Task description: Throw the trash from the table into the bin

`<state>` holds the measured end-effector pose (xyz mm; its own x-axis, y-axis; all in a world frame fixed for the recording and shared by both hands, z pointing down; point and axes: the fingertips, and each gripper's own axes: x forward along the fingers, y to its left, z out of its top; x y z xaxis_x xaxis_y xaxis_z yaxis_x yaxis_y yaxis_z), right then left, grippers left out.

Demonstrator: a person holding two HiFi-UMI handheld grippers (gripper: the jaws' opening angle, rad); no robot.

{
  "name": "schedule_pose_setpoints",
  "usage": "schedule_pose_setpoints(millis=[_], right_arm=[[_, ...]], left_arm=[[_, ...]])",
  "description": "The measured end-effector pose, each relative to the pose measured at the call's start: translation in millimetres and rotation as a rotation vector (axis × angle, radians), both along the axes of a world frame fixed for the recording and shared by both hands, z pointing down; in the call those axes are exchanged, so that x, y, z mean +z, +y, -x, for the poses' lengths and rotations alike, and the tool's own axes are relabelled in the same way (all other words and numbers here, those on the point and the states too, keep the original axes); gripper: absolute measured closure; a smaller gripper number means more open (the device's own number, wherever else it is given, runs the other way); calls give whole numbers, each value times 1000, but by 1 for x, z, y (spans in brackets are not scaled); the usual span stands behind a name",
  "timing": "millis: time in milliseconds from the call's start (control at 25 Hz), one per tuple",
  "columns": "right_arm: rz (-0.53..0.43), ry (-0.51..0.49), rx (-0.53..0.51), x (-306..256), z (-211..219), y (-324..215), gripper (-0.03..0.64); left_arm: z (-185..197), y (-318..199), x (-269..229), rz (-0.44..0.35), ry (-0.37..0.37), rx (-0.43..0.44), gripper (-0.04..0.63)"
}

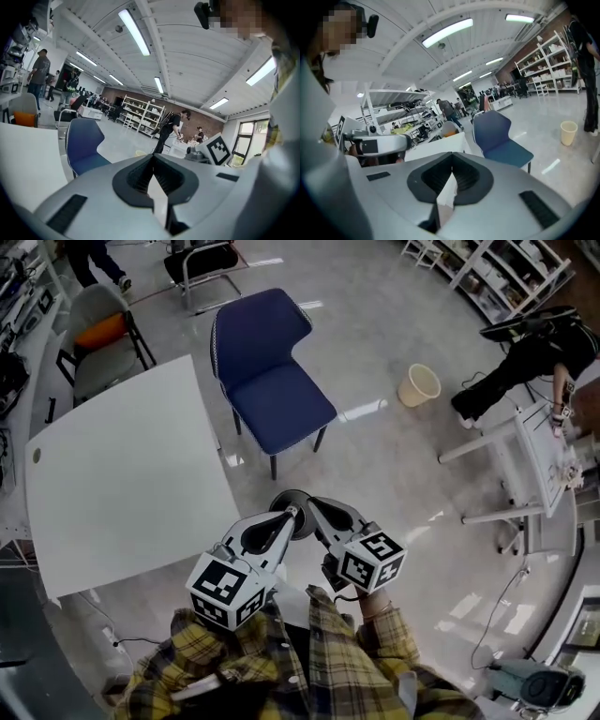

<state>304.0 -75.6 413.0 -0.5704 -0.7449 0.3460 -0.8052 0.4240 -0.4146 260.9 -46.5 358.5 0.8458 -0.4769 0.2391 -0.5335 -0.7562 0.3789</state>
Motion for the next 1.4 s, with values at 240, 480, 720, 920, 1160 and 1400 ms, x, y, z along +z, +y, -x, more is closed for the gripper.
schedule_pose_setpoints(millis=[240,480,720,920,1160,1400], right_arm=[[-190,36,-111,-90,28,13,618],[-252,64,-310,-115,99,28,618],[-290,22,-420,-128,182,39,618],[-322,30,-506,-135,212,47,618],[-322,39,-549,-131,237,47,618],[-298,72,-561,-119,239,47,618]], left_arm=[[22,4,-56,-118,23,-103,586],[76,13,-77,-174,18,-274,586],[158,28,-79,-185,17,-413,586],[204,41,-76,-167,6,-543,586],[235,46,-75,-169,1,-600,586],[235,41,-68,-157,2,-582,586]])
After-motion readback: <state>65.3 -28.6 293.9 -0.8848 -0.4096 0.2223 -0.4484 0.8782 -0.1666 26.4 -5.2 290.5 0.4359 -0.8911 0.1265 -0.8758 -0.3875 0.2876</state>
